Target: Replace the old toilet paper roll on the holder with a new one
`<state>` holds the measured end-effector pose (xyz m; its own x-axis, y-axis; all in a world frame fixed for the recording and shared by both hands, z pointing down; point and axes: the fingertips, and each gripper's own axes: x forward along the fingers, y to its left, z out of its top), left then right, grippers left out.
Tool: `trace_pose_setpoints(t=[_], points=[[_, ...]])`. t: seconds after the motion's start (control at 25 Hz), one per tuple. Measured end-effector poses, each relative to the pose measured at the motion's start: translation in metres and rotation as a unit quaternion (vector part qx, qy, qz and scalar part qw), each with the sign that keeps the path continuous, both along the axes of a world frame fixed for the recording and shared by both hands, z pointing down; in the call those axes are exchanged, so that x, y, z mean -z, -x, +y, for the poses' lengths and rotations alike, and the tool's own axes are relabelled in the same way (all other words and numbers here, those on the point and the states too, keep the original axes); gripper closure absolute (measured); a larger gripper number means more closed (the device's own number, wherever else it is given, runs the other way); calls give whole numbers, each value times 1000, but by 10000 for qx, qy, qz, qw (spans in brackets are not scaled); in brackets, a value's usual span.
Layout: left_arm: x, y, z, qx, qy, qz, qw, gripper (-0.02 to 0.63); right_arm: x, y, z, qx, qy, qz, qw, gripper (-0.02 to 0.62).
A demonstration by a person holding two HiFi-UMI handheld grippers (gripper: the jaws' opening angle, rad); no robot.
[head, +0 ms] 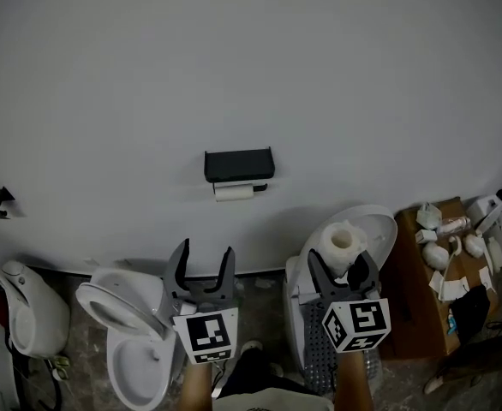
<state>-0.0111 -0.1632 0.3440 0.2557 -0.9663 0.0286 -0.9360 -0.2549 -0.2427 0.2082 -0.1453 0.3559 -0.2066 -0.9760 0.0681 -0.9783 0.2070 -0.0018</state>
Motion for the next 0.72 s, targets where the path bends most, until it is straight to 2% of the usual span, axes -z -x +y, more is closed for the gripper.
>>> trace_pose_setpoints(t=[0.24,0.44,0.52,0.72], points=[[-7,-2,-46,-129,51,99,9999,325,1,2,-42,-82,-29,-69,9999,285],[-22,-1,-76,-293,156,-38,9994,325,-3,4,-70,-175,-7,-82,9998,285],[-29,-1,-84,-355,182,-265,9989,325,-5,5,-77,-223,9,-96,9997,285],[-46,-9,-105,-483,123,-1204,9915,325,-13,9,-91,-310,63,-57,9995,285]])
